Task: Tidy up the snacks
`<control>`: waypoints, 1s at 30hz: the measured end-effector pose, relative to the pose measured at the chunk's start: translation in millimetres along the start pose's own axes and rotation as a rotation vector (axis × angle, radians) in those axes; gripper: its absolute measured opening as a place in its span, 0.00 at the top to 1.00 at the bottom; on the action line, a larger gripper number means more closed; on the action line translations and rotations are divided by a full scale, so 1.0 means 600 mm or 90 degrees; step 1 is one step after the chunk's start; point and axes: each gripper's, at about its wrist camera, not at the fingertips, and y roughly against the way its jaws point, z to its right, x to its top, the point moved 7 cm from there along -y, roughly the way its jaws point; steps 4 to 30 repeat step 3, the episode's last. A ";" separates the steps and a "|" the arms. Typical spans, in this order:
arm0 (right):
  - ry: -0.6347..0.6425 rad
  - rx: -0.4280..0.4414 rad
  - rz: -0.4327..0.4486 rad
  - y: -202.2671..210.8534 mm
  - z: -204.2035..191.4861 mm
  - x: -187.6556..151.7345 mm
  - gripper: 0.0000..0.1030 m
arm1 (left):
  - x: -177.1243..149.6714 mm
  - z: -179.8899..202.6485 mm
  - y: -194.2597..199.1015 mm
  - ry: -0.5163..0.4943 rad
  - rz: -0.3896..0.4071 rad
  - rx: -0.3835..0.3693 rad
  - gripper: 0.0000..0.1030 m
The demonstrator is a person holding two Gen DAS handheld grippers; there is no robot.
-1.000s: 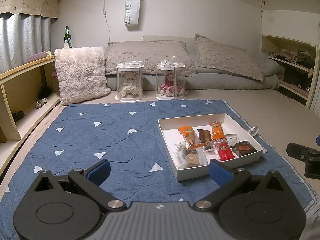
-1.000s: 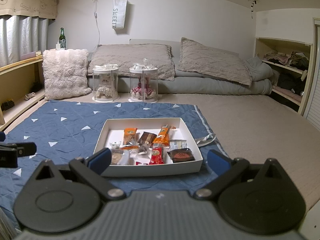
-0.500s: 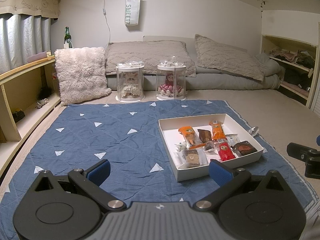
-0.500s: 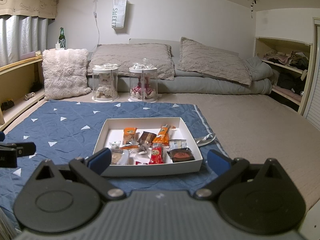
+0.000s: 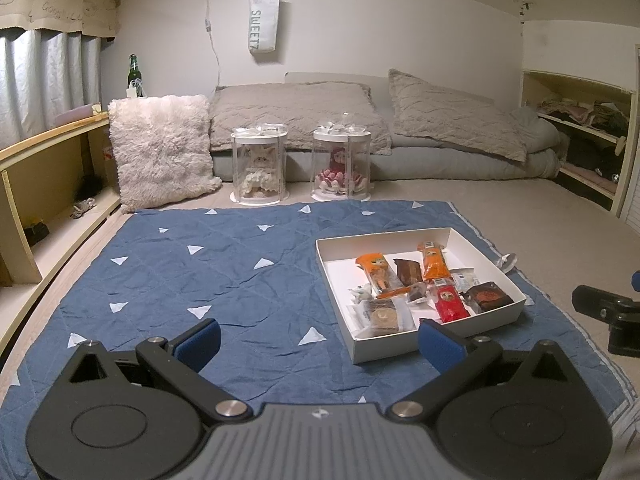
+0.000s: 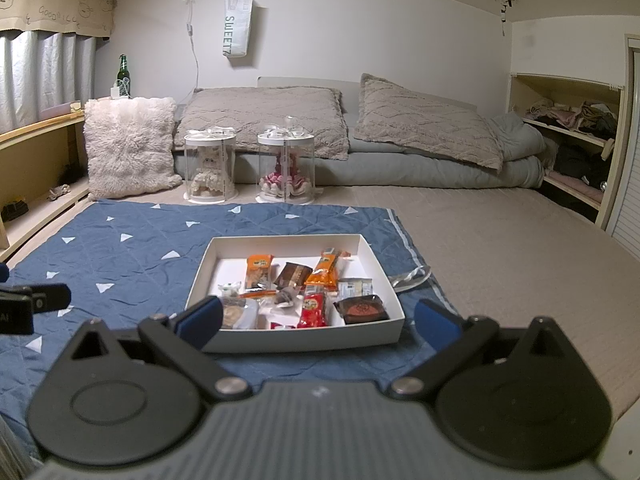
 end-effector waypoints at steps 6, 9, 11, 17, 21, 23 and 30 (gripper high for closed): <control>0.000 0.000 0.000 0.000 0.000 0.000 0.01 | 0.000 0.000 0.000 0.005 -0.002 0.004 0.00; 0.000 0.000 0.000 0.000 0.000 0.000 0.01 | 0.000 0.000 0.000 0.005 -0.002 0.004 0.00; 0.000 0.000 0.000 0.000 0.000 0.000 0.01 | 0.000 0.000 0.000 0.005 -0.002 0.004 0.00; 0.000 0.000 0.000 0.000 0.000 0.000 0.01 | 0.000 0.000 0.000 0.005 -0.002 0.004 0.00; 0.000 0.000 0.000 0.000 0.000 0.000 0.01 | 0.000 0.000 0.000 0.005 -0.002 0.004 0.00; 0.000 0.000 0.000 0.000 0.000 0.000 0.01 | 0.000 0.000 0.000 0.005 -0.002 0.004 0.00; 0.000 0.000 0.000 0.000 0.000 0.000 0.01 | 0.000 0.000 0.000 0.005 -0.002 0.004 0.00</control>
